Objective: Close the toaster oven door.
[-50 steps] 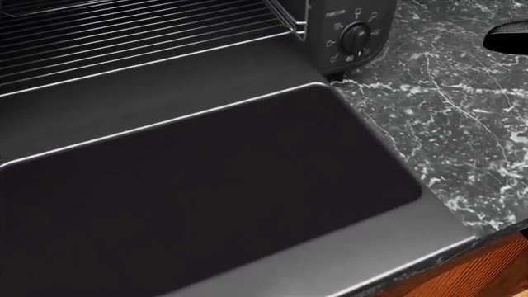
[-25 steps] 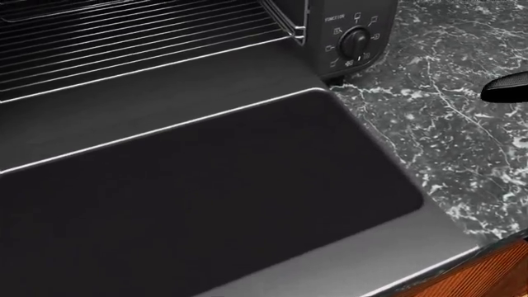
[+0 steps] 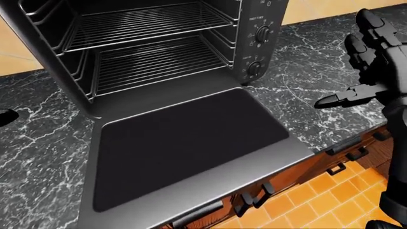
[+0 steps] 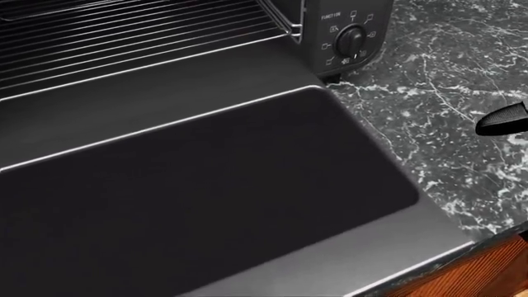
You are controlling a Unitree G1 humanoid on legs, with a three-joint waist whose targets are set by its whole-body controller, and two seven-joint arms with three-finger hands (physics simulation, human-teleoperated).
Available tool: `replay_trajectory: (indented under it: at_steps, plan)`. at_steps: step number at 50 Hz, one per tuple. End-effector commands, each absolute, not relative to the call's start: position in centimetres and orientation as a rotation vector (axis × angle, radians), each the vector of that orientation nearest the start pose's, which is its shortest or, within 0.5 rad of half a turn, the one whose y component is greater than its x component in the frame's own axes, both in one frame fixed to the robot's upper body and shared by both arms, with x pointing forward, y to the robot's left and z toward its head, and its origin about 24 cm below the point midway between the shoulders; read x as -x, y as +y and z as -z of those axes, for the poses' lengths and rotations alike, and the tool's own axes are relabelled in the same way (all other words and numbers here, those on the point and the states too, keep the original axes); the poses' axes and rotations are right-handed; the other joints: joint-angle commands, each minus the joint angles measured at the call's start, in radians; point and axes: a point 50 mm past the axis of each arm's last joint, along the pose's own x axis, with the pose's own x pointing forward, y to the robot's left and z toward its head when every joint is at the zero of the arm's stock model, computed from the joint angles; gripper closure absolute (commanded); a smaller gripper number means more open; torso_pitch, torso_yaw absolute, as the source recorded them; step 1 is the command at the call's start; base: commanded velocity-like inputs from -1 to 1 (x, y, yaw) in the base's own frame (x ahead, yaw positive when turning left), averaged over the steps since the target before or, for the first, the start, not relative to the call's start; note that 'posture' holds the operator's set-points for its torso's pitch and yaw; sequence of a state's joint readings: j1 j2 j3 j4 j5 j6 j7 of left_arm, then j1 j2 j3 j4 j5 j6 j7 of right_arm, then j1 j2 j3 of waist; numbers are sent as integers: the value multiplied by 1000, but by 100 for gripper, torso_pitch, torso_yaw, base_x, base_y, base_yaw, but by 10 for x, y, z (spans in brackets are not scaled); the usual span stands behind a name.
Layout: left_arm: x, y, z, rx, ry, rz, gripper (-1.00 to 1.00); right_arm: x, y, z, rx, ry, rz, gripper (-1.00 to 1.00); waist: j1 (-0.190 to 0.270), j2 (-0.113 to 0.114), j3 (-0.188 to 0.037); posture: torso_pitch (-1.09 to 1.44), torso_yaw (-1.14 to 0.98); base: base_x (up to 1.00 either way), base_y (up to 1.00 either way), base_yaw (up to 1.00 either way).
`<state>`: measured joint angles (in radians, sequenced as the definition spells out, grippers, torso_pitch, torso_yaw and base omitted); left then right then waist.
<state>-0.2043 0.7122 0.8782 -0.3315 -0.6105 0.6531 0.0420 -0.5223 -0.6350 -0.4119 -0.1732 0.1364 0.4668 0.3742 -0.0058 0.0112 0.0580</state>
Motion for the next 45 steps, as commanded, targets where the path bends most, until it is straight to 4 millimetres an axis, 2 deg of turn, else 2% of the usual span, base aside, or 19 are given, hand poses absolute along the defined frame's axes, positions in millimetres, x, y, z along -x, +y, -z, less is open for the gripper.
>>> replay_trajectory:
  at_steps: [1, 26, 45]
  plan:
    - [-188, 367, -271, -43, -420, -522, -100, -279, -283, -277, 427, -393, 30, -100, 0, 2, -21, 0, 0, 0, 0, 0]
    - [-187, 367, -274, -42, -424, -522, -100, -278, -277, -278, 452, -405, 7, -100, -1, 3, -22, 0, 0, 0, 0, 0]
    - [-186, 368, -274, -43, -424, -524, -100, -274, -264, -264, 458, -392, -28, -100, -1, 6, -23, 0, 0, 0, 0, 0]
